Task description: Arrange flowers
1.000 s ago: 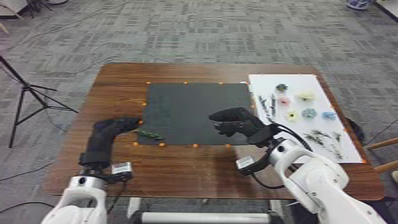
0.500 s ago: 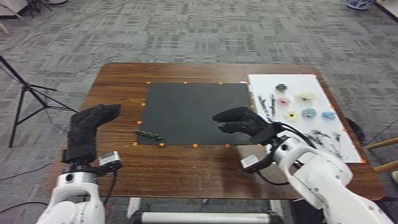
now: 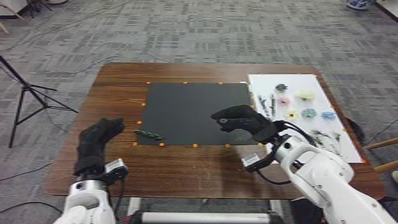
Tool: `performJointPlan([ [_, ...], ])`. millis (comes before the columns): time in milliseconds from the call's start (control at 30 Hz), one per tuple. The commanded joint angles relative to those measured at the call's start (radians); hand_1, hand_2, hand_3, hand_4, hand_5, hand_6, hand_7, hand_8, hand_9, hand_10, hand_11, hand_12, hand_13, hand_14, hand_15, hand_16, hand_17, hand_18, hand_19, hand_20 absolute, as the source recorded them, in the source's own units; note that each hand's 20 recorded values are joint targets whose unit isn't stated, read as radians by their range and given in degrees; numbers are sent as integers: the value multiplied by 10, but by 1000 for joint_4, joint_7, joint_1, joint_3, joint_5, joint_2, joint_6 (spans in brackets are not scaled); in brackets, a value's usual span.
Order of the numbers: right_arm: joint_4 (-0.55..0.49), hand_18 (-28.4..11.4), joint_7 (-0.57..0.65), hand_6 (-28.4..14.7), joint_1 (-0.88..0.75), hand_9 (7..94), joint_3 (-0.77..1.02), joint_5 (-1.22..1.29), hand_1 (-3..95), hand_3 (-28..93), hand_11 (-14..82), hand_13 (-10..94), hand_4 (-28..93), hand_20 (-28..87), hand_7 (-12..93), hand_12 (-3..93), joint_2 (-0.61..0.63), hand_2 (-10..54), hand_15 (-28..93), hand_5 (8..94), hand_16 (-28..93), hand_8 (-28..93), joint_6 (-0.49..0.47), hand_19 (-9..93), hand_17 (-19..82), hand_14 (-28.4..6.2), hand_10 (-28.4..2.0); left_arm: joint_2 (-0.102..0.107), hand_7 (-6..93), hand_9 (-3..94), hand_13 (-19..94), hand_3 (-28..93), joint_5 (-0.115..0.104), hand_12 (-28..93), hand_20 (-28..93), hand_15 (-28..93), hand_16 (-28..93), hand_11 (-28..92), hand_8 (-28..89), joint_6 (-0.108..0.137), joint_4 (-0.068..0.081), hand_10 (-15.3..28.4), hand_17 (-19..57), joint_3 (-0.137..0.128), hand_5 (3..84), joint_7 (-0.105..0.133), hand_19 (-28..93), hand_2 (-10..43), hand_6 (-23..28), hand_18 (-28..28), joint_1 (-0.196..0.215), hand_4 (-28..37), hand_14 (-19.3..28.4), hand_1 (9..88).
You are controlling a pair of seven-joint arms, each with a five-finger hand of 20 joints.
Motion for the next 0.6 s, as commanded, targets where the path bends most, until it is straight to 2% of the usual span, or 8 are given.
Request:
performJointPlan([
  [33, -17, -177, -8, -50, 3, 525, 8, -12, 235, 682, 77, 427, -152, 362, 129, 160, -11, 52, 259, 509, 255, -53, -26, 455, 197, -190, -166, -48, 227, 564, 469, 701, -38, 139, 220, 232, -11, 248, -76, -26, 37, 155, 76, 39, 606, -46, 289, 64, 31, 145, -38, -283, 181, 237],
  [67, -15, -178, -12, -50, 5, 525, 6, -15, 235, 681, 76, 427, -152, 363, 129, 160, -11, 53, 259, 509, 255, -53, -23, 455, 197, -190, -168, -48, 227, 563, 466, 701, -59, 139, 219, 232, -11, 249, -77, -27, 46, 155, 74, 52, 603, -36, 286, 64, 31, 145, -51, -283, 180, 236],
  [133, -15, -178, -9, -50, 10, 525, 6, -16, 235, 680, 75, 427, -151, 364, 129, 160, -14, 55, 258, 509, 256, -53, -40, 455, 197, -190, -168, -58, 228, 559, 464, 700, -54, 138, 217, 231, -11, 249, -78, -44, 55, 155, 72, 58, 600, -65, 283, 63, 32, 145, -63, -283, 179, 235],
  [167, -14, -178, -11, -50, 14, 525, 4, -17, 235, 680, 75, 427, -152, 364, 129, 160, -14, 55, 259, 508, 257, -53, -44, 455, 197, -191, -168, -58, 228, 557, 463, 700, -72, 138, 216, 231, -11, 249, -78, -42, 63, 155, 71, 74, 598, -51, 281, 63, 32, 144, -77, -283, 179, 235],
  [233, -15, -178, -13, -50, 19, 524, 2, -19, 236, 679, 75, 426, -152, 364, 129, 161, -12, 57, 258, 508, 257, -53, -47, 455, 196, -192, -168, -67, 228, 555, 460, 698, -64, 138, 215, 231, -11, 250, -80, -58, 76, 156, 70, 83, 596, -68, 279, 64, 32, 144, -98, -283, 179, 234],
  [400, -9, -179, -14, -49, 35, 522, -5, -17, 235, 674, 73, 424, -150, 364, 129, 162, -14, 63, 258, 507, 259, -54, -63, 454, 194, -192, -169, -87, 230, 553, 458, 697, -57, 137, 211, 232, -10, 251, -81, -74, 98, 156, 69, 107, 593, -91, 273, 64, 31, 143, -138, -283, 179, 234],
  [567, -9, -179, -20, -45, 41, 522, -7, -18, 234, 670, 73, 427, -149, 365, 133, 163, -13, 66, 256, 503, 261, -55, -78, 455, 195, -190, -168, -118, 233, 552, 458, 700, -46, 137, 211, 232, -9, 252, -82, -87, 116, 154, 68, 122, 590, -97, 271, 63, 29, 142, -162, -283, 178, 231],
  [600, -7, -178, -22, -45, 44, 522, -7, -19, 233, 670, 73, 427, -149, 365, 134, 163, -15, 67, 256, 503, 261, -55, -83, 455, 195, -190, -168, -131, 234, 552, 459, 700, -55, 137, 211, 231, -8, 253, -83, -89, 122, 154, 68, 126, 590, -91, 270, 63, 29, 142, -167, -283, 178, 231],
])
